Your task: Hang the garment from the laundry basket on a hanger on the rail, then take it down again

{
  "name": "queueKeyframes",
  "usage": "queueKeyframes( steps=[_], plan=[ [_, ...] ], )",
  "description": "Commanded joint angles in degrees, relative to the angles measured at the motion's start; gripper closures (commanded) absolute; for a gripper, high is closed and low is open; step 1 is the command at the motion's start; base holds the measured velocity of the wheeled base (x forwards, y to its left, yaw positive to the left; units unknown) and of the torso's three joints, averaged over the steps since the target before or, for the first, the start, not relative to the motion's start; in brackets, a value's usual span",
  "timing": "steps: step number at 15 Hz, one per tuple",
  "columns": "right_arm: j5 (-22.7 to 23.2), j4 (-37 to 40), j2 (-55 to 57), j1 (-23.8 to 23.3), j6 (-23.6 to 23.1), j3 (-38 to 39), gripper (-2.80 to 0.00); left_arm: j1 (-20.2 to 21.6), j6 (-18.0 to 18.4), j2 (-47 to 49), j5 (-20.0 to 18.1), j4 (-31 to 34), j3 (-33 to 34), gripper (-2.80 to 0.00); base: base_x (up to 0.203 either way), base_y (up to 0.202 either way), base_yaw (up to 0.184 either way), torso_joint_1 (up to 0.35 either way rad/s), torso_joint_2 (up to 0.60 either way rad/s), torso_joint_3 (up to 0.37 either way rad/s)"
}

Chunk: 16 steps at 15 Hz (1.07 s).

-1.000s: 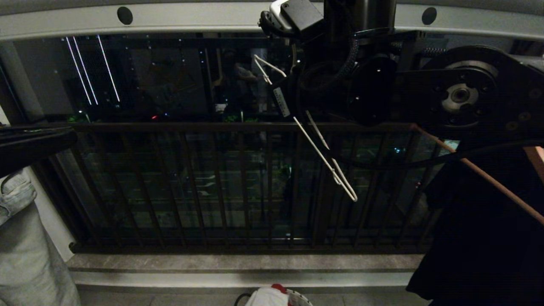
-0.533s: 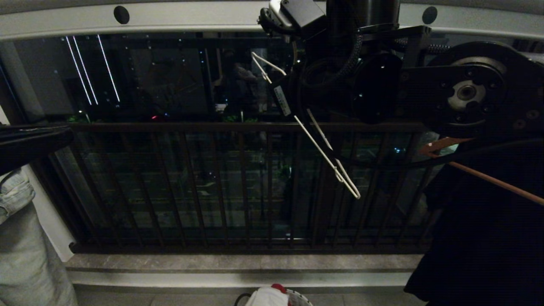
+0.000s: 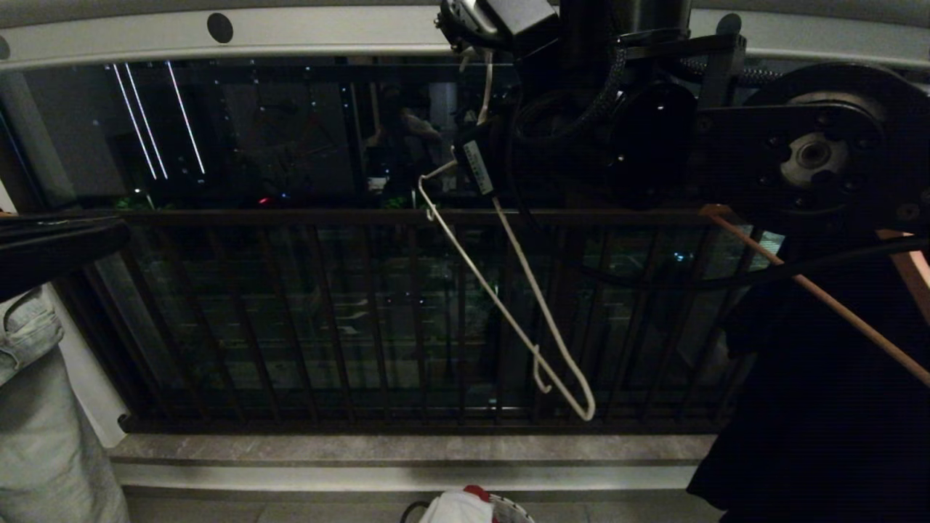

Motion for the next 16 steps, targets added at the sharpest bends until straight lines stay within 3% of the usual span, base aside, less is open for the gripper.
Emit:
queueKeyframes(
  steps=[1, 4, 8, 16],
  plan=[
    [-0.32, -0.03, -1.64, 1.28, 0.03, 0.54, -2.80, 0.00, 0.06, 0.23, -0.03, 0.04, 0.31, 0.00, 0.000, 0.000, 0.000, 0.000, 0.00, 0.000],
    [-1.17, -0.04, -4.84, 3.11, 1.93, 3.79, -2.80, 0.09, 0.05, -0.13, -0.03, 0.04, 0.23, 0.00, 0.000, 0.000, 0.000, 0.000, 0.00, 0.000],
    [-1.42, -0.07, -14.58, 4.79, 7.27, 13.71, -2.80, 0.18, -0.12, -0.13, 0.15, 0.03, -0.23, 0.00, 0.000, 0.000, 0.000, 0.000, 0.00, 0.000],
    [-0.53, -0.04, -32.20, 8.13, 8.12, 28.85, -2.80, 0.18, -0.29, 2.71, 0.33, 0.04, -0.05, 0.00, 0.000, 0.000, 0.000, 0.000, 0.00, 0.000]
  ],
)
